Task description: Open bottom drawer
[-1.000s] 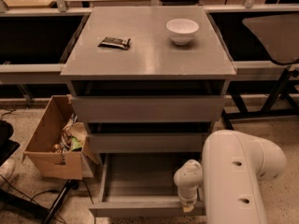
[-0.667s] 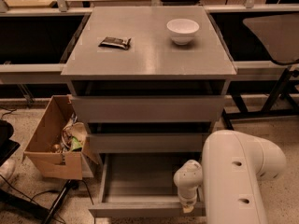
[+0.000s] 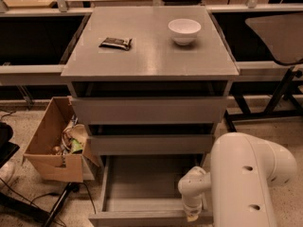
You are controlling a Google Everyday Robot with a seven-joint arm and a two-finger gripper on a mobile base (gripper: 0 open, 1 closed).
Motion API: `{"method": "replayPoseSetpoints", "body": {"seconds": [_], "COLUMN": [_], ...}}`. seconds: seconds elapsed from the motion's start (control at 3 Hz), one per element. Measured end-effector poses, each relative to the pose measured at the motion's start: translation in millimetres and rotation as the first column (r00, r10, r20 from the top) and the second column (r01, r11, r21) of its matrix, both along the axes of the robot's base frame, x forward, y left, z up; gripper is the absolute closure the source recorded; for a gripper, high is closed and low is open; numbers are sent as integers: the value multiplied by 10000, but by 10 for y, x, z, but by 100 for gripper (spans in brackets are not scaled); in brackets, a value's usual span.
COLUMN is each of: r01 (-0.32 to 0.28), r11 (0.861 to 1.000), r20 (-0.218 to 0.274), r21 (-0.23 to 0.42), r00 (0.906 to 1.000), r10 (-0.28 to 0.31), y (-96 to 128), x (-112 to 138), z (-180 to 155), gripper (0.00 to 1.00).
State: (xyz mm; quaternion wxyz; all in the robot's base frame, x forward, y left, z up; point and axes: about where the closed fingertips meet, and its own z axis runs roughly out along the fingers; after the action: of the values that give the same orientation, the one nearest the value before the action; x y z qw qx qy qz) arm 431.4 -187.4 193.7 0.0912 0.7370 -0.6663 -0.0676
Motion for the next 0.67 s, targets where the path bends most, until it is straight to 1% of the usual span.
{"method": "replayPoseSetpoints", "body": {"seconds": [0.33, 0.67], "r01": [-270, -401], "r11": [9992, 9984], "r20": [242, 47], "r21": [309, 404], "r00": [9994, 9992], "r10": [262, 399], "y": [46, 14], "x": [21, -173], "z": [60, 87], "gripper": [100, 100]}}
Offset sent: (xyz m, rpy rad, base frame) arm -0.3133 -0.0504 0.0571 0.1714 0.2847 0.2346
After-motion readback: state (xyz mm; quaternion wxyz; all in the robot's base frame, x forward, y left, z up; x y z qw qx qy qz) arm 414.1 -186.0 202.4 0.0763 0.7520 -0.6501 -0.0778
